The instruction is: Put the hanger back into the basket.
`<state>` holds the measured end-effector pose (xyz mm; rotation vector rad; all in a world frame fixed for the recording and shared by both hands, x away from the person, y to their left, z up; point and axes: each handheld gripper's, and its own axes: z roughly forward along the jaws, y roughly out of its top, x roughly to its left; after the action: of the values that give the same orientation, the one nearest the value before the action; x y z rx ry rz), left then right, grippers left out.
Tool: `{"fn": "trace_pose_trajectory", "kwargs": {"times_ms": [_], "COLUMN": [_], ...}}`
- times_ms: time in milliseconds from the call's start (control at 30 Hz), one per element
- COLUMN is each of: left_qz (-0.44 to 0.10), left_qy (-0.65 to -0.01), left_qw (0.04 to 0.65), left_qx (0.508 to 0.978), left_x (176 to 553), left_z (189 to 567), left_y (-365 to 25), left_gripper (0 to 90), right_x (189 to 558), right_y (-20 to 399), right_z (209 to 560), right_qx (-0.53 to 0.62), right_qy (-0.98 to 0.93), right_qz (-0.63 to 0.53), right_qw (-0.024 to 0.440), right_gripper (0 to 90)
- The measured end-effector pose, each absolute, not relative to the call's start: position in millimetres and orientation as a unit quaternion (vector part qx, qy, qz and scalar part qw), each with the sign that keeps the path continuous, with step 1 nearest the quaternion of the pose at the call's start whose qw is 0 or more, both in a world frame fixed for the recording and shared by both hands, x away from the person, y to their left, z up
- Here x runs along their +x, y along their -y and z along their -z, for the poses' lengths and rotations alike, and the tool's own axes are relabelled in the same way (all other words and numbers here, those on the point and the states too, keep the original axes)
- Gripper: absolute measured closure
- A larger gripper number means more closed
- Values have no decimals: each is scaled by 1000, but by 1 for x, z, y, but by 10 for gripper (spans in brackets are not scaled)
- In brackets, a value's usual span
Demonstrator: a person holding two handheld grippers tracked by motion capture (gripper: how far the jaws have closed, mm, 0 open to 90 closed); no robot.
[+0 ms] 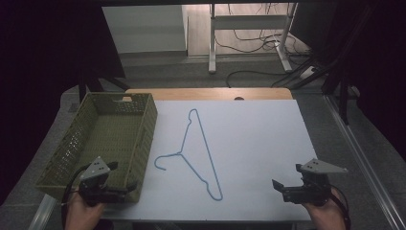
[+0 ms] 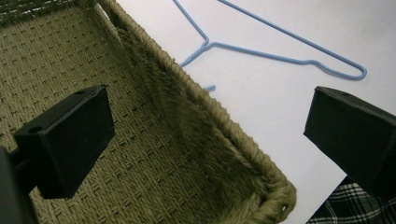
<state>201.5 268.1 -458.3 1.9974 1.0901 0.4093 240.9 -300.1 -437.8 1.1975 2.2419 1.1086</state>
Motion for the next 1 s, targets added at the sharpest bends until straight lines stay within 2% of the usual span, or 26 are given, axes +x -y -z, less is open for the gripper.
{"fn": "trace_pose_trajectory", "kwargs": {"times_ms": [600, 1000], "left_qz": [-157, -151], "left_qy": [-434, -433], "left_qw": [384, 395], "left_qx": [800, 796], "left_x": [201, 202], "left_z": [457, 457], "left_y": [-263, -263], "left_gripper": [2, 0], "right_x": [240, 243], "right_y": [296, 283], "right_z": [438, 438], "right_qx": [431, 420], "right_qy": [-796, -806], "right_qz": [-386, -382], "right_qw": [175, 169], "right_gripper": [0, 0]}}
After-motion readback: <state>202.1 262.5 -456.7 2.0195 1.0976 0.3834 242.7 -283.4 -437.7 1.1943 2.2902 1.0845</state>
